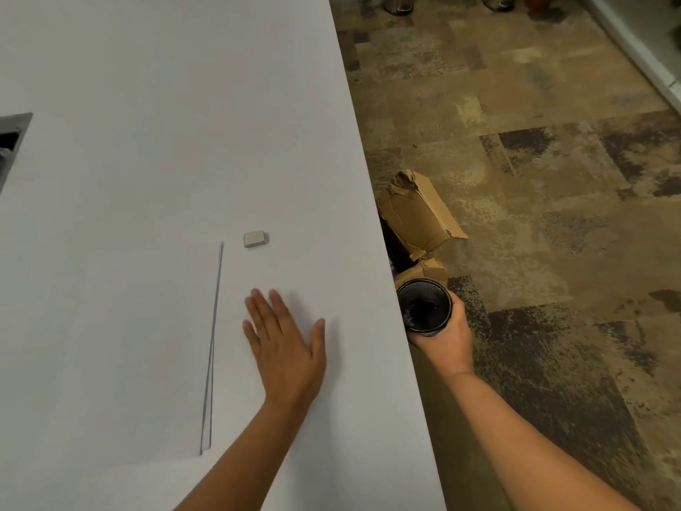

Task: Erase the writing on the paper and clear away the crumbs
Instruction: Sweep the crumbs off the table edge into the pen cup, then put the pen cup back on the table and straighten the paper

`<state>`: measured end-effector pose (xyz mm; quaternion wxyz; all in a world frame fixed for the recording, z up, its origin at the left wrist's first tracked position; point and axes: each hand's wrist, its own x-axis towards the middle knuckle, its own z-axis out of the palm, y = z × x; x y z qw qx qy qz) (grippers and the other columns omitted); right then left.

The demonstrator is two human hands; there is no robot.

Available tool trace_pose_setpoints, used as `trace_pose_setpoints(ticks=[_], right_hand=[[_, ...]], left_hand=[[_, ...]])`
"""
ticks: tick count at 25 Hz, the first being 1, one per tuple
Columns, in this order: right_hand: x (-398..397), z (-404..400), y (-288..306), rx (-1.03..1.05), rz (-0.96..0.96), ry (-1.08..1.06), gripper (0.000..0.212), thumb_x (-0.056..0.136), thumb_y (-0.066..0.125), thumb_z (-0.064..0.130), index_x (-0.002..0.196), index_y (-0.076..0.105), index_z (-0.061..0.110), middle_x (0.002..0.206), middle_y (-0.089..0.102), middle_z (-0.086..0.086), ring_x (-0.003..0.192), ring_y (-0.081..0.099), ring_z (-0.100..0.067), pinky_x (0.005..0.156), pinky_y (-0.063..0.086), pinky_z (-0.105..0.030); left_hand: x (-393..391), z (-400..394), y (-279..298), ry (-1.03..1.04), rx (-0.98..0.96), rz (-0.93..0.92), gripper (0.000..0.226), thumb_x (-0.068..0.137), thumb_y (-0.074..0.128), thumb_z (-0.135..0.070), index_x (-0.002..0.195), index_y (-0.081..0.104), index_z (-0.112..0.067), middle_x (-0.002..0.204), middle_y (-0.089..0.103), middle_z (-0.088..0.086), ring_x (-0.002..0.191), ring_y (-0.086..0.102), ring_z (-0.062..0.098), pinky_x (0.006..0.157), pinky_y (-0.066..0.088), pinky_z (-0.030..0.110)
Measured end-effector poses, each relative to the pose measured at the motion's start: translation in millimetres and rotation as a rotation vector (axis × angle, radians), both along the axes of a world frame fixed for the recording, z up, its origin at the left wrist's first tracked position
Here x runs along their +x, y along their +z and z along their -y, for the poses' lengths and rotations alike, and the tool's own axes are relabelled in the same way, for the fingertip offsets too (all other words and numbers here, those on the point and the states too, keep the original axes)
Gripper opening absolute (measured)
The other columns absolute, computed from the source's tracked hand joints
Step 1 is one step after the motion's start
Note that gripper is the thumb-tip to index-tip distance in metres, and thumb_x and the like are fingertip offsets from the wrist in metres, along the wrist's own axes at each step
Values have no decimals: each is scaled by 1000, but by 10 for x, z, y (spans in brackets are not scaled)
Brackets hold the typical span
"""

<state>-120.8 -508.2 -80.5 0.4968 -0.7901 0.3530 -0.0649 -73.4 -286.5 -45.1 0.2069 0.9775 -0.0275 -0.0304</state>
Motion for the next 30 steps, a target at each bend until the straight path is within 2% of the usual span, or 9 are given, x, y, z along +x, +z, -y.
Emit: trace_pose_setpoints(ticks=[3,6,9,12,16,21,25,27,30], right_hand=[[-7,-14,5,-20,29,-13,86,50,88,22,121,39,26,121,56,-6,111,51,-24,90,42,-34],[-7,4,-3,-41,36,-54,88,50,88,21,123,39,21,122,55,-10,112,51,-25,91,42,-34],[17,57,19,-4,62,-121,81,58,82,16,126,37,17,119,56,-13,110,52,-28,86,43,-32],[112,103,111,-39,113,-201,76,63,79,17,126,37,16,119,55,-15,109,54,-30,81,44,-32],[446,125,439,-67,256,-324,88,54,85,23,127,36,17,124,52,-10,112,50,-23,88,43,-30],[991,-145,882,-7,451,-222,90,51,86,18,126,37,18,116,48,5,104,47,-8,74,37,4],[1352,-559,1012,46,460,-49,86,49,87,14,122,40,17,112,49,6,100,50,-8,73,38,3],[1449,-714,1012,48,438,-17,84,50,86,12,121,41,14,112,50,3,100,50,-10,74,38,1],[1537,-807,962,66,401,-29,86,52,86,10,123,39,12,117,51,-2,101,48,-11,81,40,-16]], left_hand=[[-109,187,-95,-26,132,-115,85,84,3,-66,141,-17,-7,152,-16,17,138,-24,25,114,-11,44],[28,686,-48,-294,112,-98,81,89,10,-62,143,-15,-8,151,-19,12,139,-22,24,112,-17,41],[101,1206,126,-526,-294,-278,73,94,32,-51,148,0,-14,156,7,8,143,3,23,115,0,38],[181,1455,392,-436,-818,-625,61,95,40,-41,147,11,-27,149,33,2,134,32,16,108,26,30],[402,1233,532,-372,-810,-334,50,94,46,-32,141,34,-26,139,47,-2,121,48,9,99,42,32],[693,450,468,-41,-814,-29,37,93,50,-23,130,50,-28,122,60,-5,107,55,6,90,48,26],[880,-319,384,167,-675,54,34,91,52,-15,124,56,-20,120,62,1,113,54,16,96,44,34],[922,-633,356,224,-585,54,34,92,50,-17,126,54,-21,124,59,1,117,50,15,95,39,25],[948,-915,347,267,-525,28,35,94,48,-21,129,51,-24,128,55,-3,119,45,11,92,32,19]])
